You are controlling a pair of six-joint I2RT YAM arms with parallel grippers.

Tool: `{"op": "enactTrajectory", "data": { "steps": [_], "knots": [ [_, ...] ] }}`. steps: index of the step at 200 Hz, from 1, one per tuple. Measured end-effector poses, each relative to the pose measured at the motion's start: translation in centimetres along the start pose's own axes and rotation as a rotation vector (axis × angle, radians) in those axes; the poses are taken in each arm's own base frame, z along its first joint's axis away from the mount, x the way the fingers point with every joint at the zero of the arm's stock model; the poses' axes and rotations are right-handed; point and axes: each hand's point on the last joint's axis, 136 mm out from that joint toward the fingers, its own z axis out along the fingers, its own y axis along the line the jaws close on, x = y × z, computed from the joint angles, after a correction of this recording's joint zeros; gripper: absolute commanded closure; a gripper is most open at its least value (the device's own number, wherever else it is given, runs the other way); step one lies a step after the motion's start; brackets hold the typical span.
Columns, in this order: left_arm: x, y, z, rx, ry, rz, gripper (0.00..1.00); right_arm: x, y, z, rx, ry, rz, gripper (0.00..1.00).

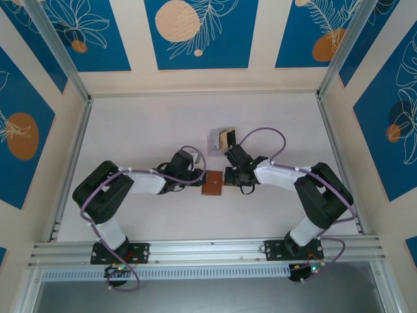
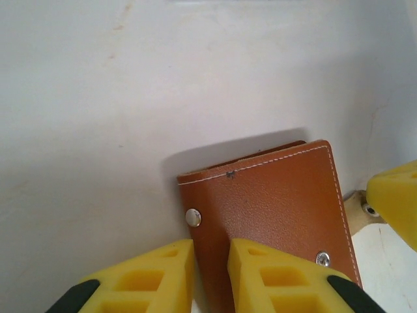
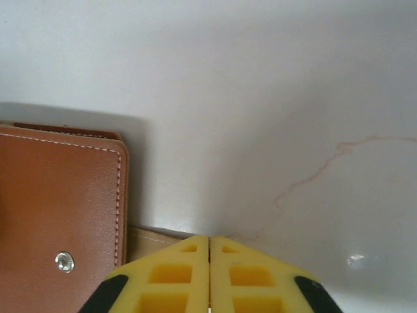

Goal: Put the credit cards into the card holder

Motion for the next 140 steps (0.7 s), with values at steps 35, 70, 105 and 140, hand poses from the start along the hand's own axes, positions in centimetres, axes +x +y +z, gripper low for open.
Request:
{"op": "enactTrajectory", "data": {
  "steps": [35,70,105,140],
  "knots": [
    [0.9,-1.0,0.2,0.003,0.022,0.04,0.78,0.5,-0.8,-0.5,0.0,-0.032,0.083,0.58],
    [1.0,-1.2,0.2,-0.008,0.016,0.047,0.78,0.1,-1.3,-3.5,0.031,-0.111,0.087,0.53],
    [1.1,-1.5,0.1,-0.02,0.008,0.055,0.78,-0.9,1.5,-6.5,-0.01,-0.161,0.005,0.84],
    [1.4,-1.7,0.1,-0.028,0.007,0.052,0.78,-1.5,5.7,-7.5,-0.123,-0.141,-0.048,0.97]
  ]
}}
